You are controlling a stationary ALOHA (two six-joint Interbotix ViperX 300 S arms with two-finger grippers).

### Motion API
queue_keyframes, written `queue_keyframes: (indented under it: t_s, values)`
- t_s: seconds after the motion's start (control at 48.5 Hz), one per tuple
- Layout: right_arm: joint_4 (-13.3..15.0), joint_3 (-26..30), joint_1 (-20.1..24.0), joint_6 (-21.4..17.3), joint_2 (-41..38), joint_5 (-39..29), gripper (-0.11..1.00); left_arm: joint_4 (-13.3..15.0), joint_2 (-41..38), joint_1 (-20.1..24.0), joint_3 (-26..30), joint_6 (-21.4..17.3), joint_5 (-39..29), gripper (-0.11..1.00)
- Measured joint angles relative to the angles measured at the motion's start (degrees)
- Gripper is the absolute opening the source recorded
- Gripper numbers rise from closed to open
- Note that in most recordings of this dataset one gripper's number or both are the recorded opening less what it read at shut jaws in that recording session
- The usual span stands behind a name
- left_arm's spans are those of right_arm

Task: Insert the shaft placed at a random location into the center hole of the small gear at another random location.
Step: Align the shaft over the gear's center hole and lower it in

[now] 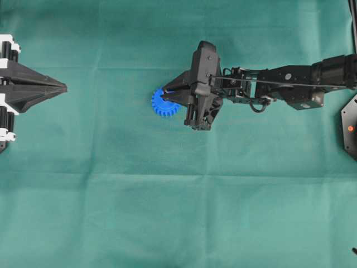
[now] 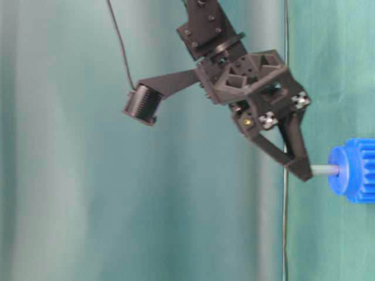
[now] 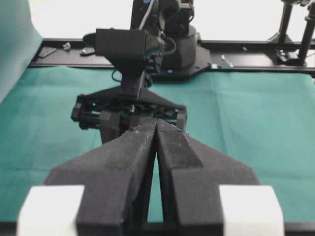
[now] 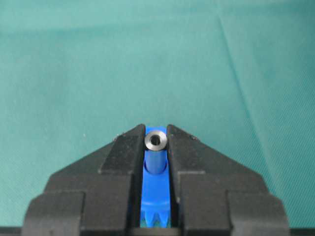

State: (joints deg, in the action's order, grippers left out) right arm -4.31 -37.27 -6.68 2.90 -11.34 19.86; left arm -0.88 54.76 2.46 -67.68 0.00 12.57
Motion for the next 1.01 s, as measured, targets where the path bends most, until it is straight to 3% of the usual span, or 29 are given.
queue_keyframes:
  t_s: [1.009]
  values:
    - [-0.1,0.4,0.0,0.0,-3.3,1.2,0.13,0.0,0.1,0.0,0.0,0.0,-0.1,0.00]
